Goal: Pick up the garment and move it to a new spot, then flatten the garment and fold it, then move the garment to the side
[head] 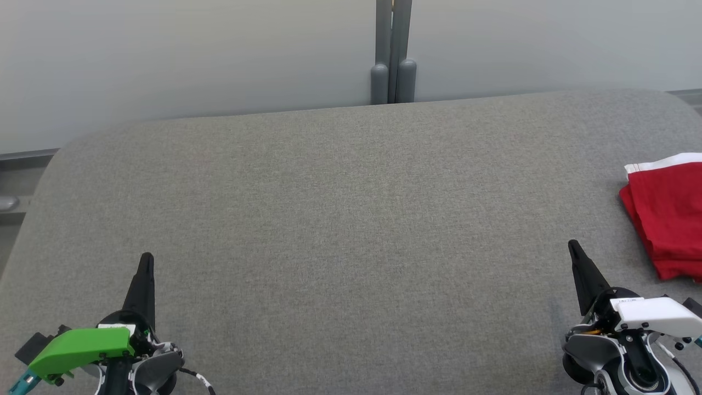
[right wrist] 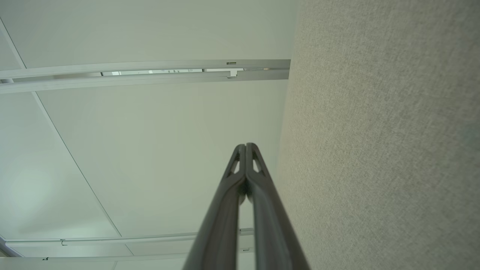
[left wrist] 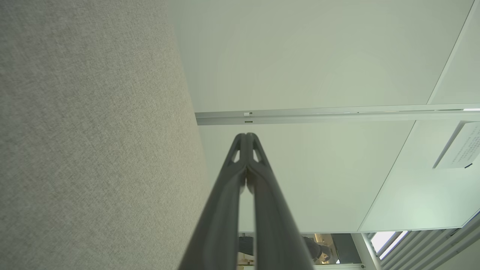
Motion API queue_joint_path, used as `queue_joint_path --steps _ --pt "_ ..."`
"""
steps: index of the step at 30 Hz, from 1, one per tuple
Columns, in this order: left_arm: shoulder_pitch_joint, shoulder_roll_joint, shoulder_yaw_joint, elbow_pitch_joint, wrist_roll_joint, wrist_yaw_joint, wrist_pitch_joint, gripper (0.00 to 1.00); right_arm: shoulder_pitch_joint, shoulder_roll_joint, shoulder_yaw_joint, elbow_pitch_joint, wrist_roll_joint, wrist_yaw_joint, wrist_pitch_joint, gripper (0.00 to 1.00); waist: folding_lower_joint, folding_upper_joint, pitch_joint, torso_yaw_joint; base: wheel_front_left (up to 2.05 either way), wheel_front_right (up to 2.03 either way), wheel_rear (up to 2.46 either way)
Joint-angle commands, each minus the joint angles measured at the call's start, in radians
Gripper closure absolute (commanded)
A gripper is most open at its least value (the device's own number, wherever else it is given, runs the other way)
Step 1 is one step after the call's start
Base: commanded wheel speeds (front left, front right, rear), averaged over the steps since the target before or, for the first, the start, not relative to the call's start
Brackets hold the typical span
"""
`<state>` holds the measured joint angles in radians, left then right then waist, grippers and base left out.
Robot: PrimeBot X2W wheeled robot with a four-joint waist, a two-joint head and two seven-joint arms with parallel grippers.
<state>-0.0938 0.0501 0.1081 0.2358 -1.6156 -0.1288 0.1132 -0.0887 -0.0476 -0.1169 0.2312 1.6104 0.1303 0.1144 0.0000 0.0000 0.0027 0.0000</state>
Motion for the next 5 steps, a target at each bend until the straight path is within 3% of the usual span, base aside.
queue_joint_path --steps 1,5 --pt "-0.013 0.000 0.004 -0.001 0.004 -0.004 0.004 1.00 -0.010 -0.005 0.001 -0.003 0.007 0.001 0.004 1.00 0.0000 0.0000 0.000 0.000 0.00 0.00 0.00" --pt "-0.013 0.000 0.004 -0.001 0.003 -0.004 0.004 1.00 -0.010 -0.005 0.001 -0.003 0.007 0.001 0.004 1.00 0.0000 0.0000 0.000 0.000 0.00 0.00 0.00"
